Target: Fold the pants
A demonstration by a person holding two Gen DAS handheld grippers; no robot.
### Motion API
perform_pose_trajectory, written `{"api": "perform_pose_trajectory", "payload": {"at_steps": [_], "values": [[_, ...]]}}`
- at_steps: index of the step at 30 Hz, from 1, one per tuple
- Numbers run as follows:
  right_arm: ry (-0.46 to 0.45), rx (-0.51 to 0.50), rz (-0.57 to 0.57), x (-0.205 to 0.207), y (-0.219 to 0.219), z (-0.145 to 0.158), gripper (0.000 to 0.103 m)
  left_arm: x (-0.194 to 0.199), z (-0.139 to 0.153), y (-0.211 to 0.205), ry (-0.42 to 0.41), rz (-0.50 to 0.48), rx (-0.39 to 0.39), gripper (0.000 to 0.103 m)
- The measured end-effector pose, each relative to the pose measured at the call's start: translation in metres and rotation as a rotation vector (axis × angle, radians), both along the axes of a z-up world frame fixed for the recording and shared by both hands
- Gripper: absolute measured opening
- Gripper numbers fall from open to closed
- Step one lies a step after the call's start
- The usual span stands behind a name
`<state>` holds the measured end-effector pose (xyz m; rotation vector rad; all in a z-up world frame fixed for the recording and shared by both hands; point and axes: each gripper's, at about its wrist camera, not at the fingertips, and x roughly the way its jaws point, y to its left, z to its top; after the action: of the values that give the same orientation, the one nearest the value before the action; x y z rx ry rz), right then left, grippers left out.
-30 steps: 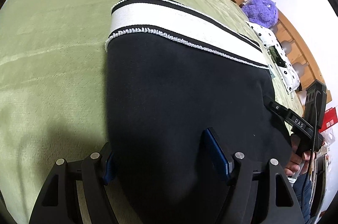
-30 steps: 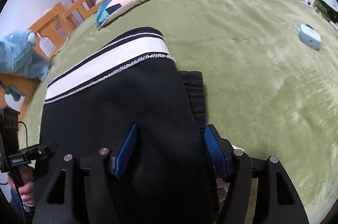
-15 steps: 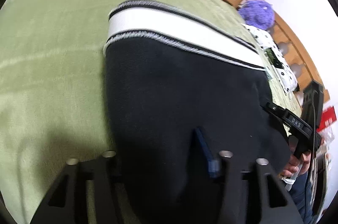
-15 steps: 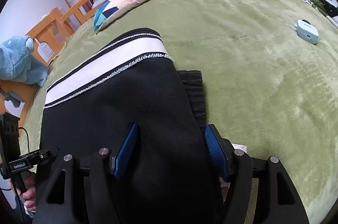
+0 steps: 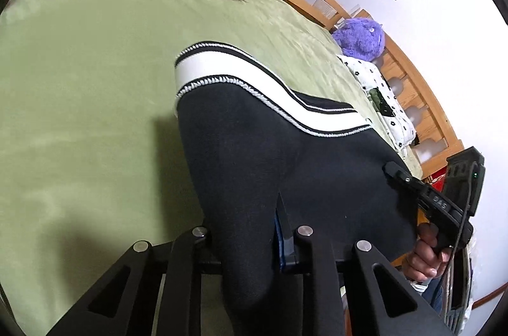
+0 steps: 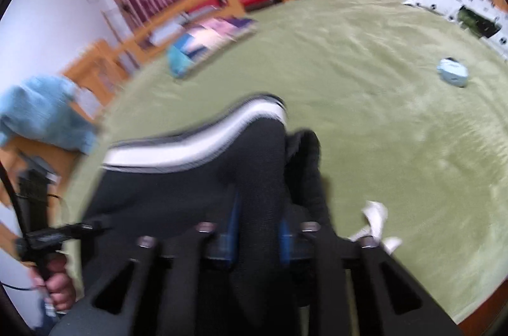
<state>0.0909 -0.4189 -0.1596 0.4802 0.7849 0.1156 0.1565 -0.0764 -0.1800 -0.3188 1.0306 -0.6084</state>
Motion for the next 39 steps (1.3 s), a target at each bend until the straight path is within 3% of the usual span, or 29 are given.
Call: {"api": "perform_pose_trajectory", "payload": {"at_steps": [3,7,12,16,20,23,26,28,29,32,35,39], "values": [[-0.012,-0.012,0.054,0.006,0.041,0.002,0.011,0.002,0.016,0.04,-0.032,0.016,0.049,0.02],[-0.009,0.06,0.156,0.016,0.089,-0.009,0.011,0.004,0.028,0.087,-0.069,0.079,0.118,0.02],[0.0,0.001,0.223,0.021,0.134,-0.024,0.011,0.011,0.002,0.111,0.014,0.126,0.139,0.022],[0.063,-0.061,0.191,0.02,0.125,-0.043,0.014,-0.001,-0.016,0.103,0.027,0.144,0.237,0.031],[0.059,-0.076,0.164,-0.004,0.115,-0.047,0.015,-0.02,-0.008,0.102,0.001,0.139,0.226,0.039],[0.001,-0.018,0.142,-0.022,0.114,-0.031,0.01,-0.04,0.001,0.104,-0.042,0.131,0.25,0.042],[-0.024,-0.06,0.1,-0.034,0.117,-0.033,0.01,-0.057,0.004,0.101,-0.057,0.1,0.231,0.056],[0.036,-0.11,0.068,-0.031,0.12,-0.055,0.018,-0.067,-0.001,0.099,-0.046,0.088,0.235,0.056],[0.018,-0.093,0.052,-0.033,0.116,-0.058,0.022,-0.073,-0.005,0.099,-0.05,0.093,0.255,0.056],[0.065,-0.076,0.032,-0.041,0.106,-0.046,0.033,-0.09,-0.019,0.1,-0.041,0.096,0.296,0.056],[0.013,-0.045,0.012,-0.066,0.103,-0.027,0.032,-0.105,-0.029,0.104,-0.061,0.13,0.3,0.06],[0.013,-0.183,0.077,-0.084,0.132,-0.035,0.032,-0.112,-0.037,0.103,-0.05,0.163,0.309,0.066]]}}
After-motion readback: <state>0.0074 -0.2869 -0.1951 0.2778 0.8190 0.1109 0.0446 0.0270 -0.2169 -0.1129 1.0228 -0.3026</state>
